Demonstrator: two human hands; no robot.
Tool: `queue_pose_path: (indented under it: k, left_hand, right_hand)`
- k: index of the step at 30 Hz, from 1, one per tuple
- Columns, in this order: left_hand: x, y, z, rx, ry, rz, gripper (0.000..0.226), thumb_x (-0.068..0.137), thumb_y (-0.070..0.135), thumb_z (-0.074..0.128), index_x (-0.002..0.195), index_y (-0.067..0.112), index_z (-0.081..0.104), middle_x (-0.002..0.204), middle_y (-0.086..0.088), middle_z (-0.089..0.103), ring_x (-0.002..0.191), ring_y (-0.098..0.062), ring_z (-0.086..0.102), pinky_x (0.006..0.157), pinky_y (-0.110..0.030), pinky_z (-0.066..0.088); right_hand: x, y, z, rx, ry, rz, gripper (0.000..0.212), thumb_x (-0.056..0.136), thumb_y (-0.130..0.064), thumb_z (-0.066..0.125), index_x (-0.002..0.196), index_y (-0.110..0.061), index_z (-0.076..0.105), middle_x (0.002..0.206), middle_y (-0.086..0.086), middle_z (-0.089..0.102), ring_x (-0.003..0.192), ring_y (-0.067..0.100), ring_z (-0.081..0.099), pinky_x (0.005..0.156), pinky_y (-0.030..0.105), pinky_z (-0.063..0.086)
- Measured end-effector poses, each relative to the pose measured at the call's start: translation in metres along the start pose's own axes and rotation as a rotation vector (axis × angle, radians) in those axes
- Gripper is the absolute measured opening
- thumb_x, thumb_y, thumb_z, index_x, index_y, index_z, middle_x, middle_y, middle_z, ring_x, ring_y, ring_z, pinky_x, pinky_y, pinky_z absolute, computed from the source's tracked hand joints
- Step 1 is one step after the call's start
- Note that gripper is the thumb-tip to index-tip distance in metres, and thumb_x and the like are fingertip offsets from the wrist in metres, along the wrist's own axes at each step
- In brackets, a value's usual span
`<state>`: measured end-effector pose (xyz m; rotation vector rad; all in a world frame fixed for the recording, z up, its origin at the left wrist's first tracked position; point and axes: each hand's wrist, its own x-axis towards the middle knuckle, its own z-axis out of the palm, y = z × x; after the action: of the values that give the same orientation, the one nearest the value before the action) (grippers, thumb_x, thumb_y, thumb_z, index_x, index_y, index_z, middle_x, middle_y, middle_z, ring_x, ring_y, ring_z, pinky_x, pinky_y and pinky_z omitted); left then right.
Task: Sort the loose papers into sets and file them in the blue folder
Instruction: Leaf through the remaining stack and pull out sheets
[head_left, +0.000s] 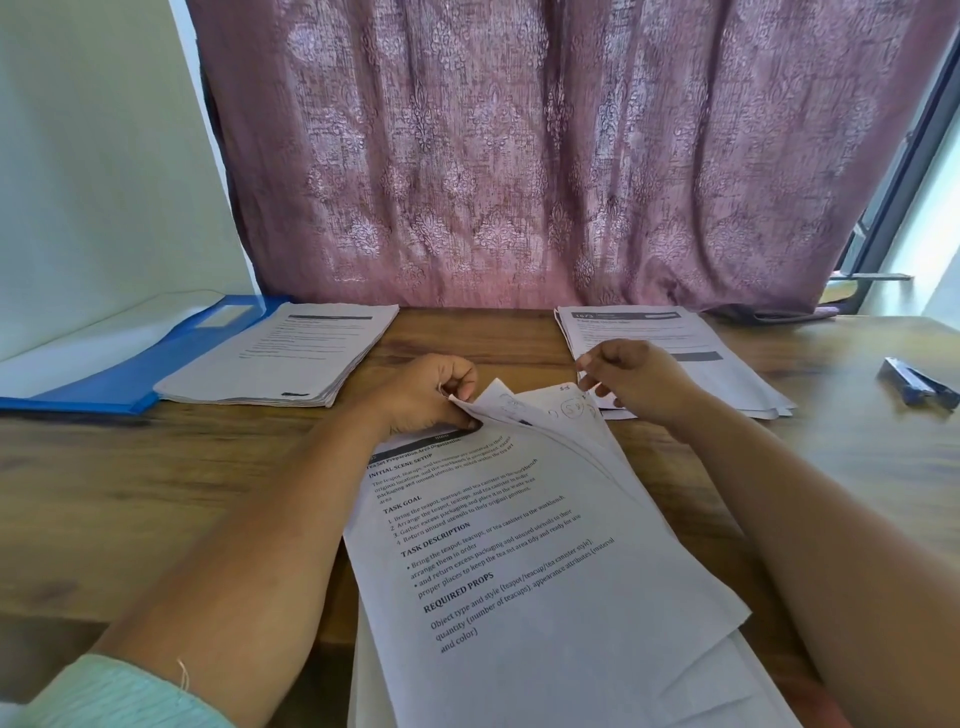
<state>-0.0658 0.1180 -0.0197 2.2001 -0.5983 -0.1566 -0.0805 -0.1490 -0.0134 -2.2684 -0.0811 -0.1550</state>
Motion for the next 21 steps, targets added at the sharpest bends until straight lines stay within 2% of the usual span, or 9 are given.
queue_pose_path:
  k: [1,3,5,8,12,15,16,18,21]
  left_hand:
    - [-0.0005,0.0009,0.0006,-0.002,-0.004,-0.005,0.026,0.074,-0.002,0.079,0.075,0.01,0.056,0.083,-0.007,0.062,0.077,-0.013,0.053,0.076,-0.028,0.041]
    - [-0.001,0.0016,0.0026,-0.027,0.015,-0.032,0.019,0.076,-0.004,0.076,0.089,0.003,0.064,0.085,-0.004,0.067,0.076,-0.007,0.058,0.077,-0.024,0.044]
    - [-0.0024,0.0046,0.0051,-0.031,0.042,-0.048,0.027,0.079,-0.006,0.071,0.098,0.012,0.068,0.087,0.005,0.071,0.071,0.005,0.06,0.07,-0.01,0.045]
    - [-0.0018,0.0052,0.007,0.0,0.051,-0.065,0.038,0.079,0.0,0.073,0.11,0.022,0.069,0.1,0.006,0.073,0.071,0.013,0.06,0.061,-0.003,0.043]
    - [-0.0012,0.0052,0.0075,-0.008,0.05,-0.075,0.036,0.08,-0.003,0.071,0.113,0.012,0.068,0.106,-0.002,0.073,0.078,0.008,0.064,0.066,-0.005,0.045]
    - [-0.0008,0.0038,0.0071,-0.002,0.044,-0.077,0.035,0.08,0.0,0.073,0.112,0.012,0.068,0.108,-0.004,0.073,0.1,-0.014,0.067,0.074,-0.014,0.049]
    - [-0.0002,0.0024,0.0068,0.001,0.04,-0.076,0.035,0.079,0.0,0.073,0.112,0.012,0.068,0.108,-0.003,0.073,0.102,-0.016,0.067,0.078,-0.016,0.051]
    - [0.0001,0.0013,0.0067,-0.001,0.038,-0.067,0.035,0.079,0.002,0.075,0.11,0.014,0.069,0.107,0.001,0.073,0.1,-0.011,0.067,0.084,-0.019,0.051]
    - [0.0003,0.0001,0.0065,-0.027,0.058,-0.061,0.032,0.077,0.001,0.077,0.103,0.018,0.071,0.099,0.006,0.074,0.089,-0.002,0.067,0.081,-0.019,0.052]
  right_hand:
    - [-0.0007,0.0007,0.0008,-0.041,-0.036,-0.018,0.019,0.092,-0.04,0.061,0.091,-0.024,0.071,0.091,-0.003,0.072,0.088,0.017,0.065,0.081,0.034,0.052]
    - [-0.0023,0.0023,0.003,-0.084,-0.098,-0.05,0.016,0.083,-0.038,0.073,0.094,-0.027,0.07,0.092,-0.001,0.071,0.085,0.014,0.063,0.079,0.028,0.05]
    - [-0.0041,0.0016,0.004,-0.098,-0.122,-0.071,0.021,0.079,-0.028,0.077,0.098,-0.028,0.068,0.09,-0.006,0.069,0.079,0.01,0.059,0.072,0.021,0.046]
    - [-0.0042,0.0007,0.0019,-0.085,-0.121,-0.043,0.026,0.08,-0.015,0.075,0.102,-0.025,0.067,0.089,-0.003,0.072,0.074,0.012,0.061,0.071,0.025,0.049]
    - [-0.0041,0.0014,-0.0003,0.003,-0.132,0.032,0.029,0.081,-0.005,0.072,0.105,-0.021,0.067,0.085,0.011,0.072,0.07,0.018,0.059,0.071,0.033,0.051]
    - [-0.0055,0.0009,0.0014,0.014,-0.124,0.018,0.026,0.084,-0.004,0.067,0.103,-0.022,0.067,0.088,0.013,0.073,0.068,0.017,0.061,0.066,0.029,0.05]
    - [-0.0055,0.0006,0.0022,0.036,-0.123,0.025,0.024,0.085,-0.004,0.064,0.102,-0.021,0.068,0.086,0.013,0.073,0.067,0.016,0.062,0.065,0.028,0.05]
    - [-0.005,-0.001,0.003,0.207,-0.139,0.075,0.019,0.088,-0.003,0.061,0.104,-0.011,0.069,0.081,0.009,0.074,0.064,0.013,0.064,0.061,0.025,0.054]
    - [-0.0037,-0.0037,0.0005,0.56,-0.229,0.091,0.019,0.093,-0.013,0.062,0.11,-0.005,0.067,0.086,0.005,0.072,0.065,0.009,0.065,0.057,0.02,0.053]
